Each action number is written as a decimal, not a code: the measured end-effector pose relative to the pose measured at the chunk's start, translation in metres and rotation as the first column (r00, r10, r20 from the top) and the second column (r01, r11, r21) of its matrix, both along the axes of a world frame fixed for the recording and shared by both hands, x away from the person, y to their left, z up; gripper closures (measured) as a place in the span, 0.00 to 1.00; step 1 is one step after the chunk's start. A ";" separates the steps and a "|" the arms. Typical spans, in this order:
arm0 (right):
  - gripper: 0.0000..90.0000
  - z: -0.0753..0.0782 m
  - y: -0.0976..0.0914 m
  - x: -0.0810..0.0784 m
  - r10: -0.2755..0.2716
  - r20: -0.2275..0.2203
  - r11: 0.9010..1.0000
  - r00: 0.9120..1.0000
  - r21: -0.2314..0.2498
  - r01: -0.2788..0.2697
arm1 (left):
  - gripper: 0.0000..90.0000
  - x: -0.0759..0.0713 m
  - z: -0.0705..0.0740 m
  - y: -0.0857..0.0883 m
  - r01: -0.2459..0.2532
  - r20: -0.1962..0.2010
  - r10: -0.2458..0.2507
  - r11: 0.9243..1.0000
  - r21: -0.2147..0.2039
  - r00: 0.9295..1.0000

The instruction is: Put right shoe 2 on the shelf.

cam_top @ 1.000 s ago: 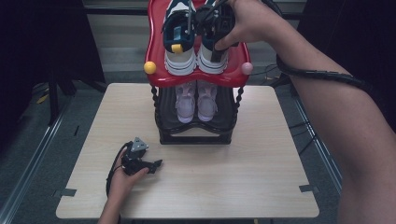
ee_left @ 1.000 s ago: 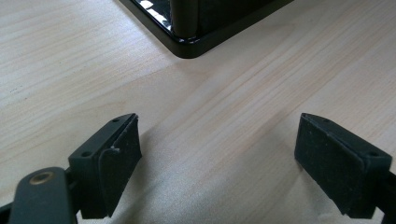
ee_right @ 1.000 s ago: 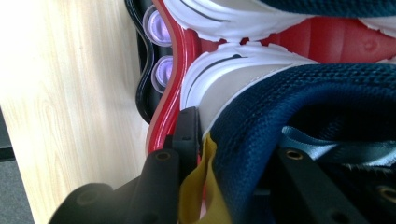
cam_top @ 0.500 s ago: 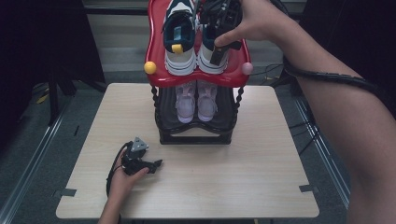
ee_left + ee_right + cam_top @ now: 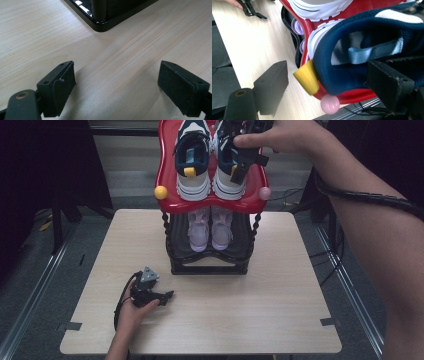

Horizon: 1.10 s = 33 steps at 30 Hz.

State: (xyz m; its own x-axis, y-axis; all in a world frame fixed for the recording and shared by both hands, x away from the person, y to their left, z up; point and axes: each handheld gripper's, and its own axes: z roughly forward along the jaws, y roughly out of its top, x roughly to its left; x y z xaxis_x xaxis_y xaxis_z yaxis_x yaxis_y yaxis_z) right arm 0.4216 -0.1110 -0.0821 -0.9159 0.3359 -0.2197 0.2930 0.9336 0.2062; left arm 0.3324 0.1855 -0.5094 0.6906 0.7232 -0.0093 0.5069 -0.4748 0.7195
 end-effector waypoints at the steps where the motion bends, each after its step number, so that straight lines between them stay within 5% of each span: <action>1: 0.19 0.001 -0.001 -0.001 -0.005 0.002 1.000 1.000 0.002 0.005 | 0.15 0.000 0.000 0.000 0.000 0.000 0.000 1.000 0.000 1.000; 15: 0.18 0.012 -0.021 -0.009 -0.040 -0.015 0.999 0.999 -0.022 0.040 | 0.15 0.000 0.000 0.000 0.001 0.001 -0.001 1.000 0.001 1.000; 33: 0.19 -0.007 -0.029 -0.028 -0.031 -0.104 0.998 0.994 -0.061 0.025 | 0.15 0.001 0.000 0.000 0.000 -0.003 0.000 1.000 -0.009 1.000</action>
